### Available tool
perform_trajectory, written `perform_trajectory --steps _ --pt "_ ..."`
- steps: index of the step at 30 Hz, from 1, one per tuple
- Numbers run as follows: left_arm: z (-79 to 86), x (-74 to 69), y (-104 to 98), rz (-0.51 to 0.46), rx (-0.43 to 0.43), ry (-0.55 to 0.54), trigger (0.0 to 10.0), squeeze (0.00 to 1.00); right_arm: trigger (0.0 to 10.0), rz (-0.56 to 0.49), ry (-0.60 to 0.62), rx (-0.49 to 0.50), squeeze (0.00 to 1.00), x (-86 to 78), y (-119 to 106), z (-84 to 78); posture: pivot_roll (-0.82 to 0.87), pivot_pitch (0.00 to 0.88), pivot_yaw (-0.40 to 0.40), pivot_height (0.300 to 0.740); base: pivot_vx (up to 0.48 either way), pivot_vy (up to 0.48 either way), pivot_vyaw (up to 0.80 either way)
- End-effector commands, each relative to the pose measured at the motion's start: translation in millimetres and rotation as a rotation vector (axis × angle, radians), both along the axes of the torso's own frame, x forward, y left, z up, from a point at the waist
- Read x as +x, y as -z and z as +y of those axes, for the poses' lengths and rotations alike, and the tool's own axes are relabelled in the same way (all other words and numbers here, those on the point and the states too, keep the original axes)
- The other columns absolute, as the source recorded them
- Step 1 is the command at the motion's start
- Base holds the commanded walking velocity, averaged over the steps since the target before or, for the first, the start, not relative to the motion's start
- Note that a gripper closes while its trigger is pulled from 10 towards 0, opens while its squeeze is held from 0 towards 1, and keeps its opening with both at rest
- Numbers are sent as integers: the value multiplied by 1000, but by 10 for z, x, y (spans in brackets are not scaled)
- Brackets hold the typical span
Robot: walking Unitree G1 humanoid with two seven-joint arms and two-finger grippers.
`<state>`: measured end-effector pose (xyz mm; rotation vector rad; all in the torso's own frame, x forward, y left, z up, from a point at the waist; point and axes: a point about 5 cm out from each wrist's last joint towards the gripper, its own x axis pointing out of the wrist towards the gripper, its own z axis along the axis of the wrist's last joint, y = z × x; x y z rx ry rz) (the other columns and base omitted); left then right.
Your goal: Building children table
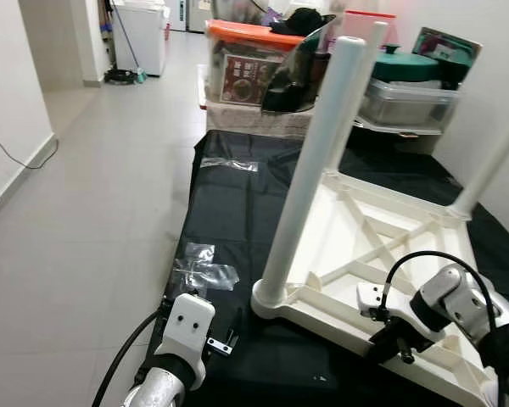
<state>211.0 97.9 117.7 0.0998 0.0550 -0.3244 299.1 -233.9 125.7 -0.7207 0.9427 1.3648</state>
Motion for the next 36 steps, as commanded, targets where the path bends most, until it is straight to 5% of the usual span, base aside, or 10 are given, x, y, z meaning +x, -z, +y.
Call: perform_trajectory --steps 1,8,23,31,32,34,35,36 --pt "0 7 39 13 2 9 10000 0 0 -28 -195 74 0 15 -55 260 153 0 -117 740 0 0 0" --pt "9 22 67 17 4 14 10000 0 0 -126 -360 121 0 16 -210 573 156 0 -115 740 0 0 0" --pt "23 40 63 6 9 7 10000 0 0 -231 -499 236 0 87 -352 989 161 0 -127 740 0 0 0" --pt "24 43 59 2 9 4 10000 0 235 -255 -468 225 0 109 -356 1170 164 0 -132 740 0 0 0" --pt "24 42 58 1 8 3 10000 0 10000 -269 -450 238 0 122 -356 1220 165 0 -132 740 0 0 0" --pt "24 42 59 0 9 2 10000 0 10000 -268 -440 263 0 122 -363 1264 165 0 -132 740 0 0 0" --pt "24 42 59 1 8 1 10000 0 10000 -265 -421 311 349 124 -386 1314 162 0 -130 740 0 0 0" --pt "24 43 61 2 7 1 10000 0 10000 -257 -402 345 1000 127 -402 1345 161 0 -130 740 0 0 0"
